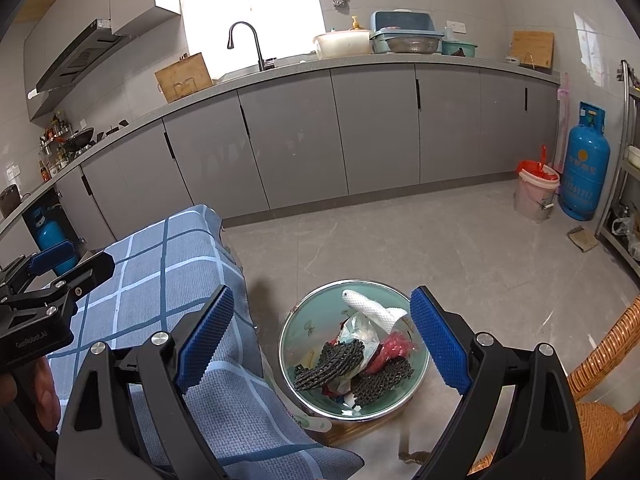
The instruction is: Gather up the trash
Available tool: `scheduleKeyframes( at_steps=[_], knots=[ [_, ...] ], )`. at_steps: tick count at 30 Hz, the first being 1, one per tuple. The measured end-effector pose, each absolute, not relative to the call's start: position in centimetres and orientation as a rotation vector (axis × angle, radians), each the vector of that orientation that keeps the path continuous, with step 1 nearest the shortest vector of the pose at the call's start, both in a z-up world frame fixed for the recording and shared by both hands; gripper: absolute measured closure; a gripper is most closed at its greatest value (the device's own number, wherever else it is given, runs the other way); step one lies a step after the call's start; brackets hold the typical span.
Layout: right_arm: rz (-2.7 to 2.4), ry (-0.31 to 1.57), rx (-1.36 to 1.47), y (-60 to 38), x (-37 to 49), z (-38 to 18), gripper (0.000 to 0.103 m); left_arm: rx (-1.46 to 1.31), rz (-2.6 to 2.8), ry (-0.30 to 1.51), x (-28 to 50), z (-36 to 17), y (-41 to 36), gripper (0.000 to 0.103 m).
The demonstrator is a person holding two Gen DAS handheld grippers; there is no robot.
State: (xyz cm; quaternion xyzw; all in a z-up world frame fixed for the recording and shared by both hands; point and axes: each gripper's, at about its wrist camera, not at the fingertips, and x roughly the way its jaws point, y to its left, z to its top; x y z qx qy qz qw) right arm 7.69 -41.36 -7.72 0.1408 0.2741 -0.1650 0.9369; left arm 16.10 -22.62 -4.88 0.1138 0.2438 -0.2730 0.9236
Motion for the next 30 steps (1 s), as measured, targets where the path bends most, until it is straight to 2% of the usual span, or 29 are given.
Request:
scheduleKeyframes(
  at_steps=[2, 30],
  knots=[
    [-0.338, 0.559, 0.289, -41.4, 7.6, -7.7, 0.014, 0.233, -0.554, 0.501, 16.2, -4.9, -22.6, 0.004],
    [-0.363, 0.543, 0.300, -41.7, 6.5, -7.8, 0.010, 0.282, -0.541, 0.475, 15.4, -4.9, -23.6, 0.004]
  ],
)
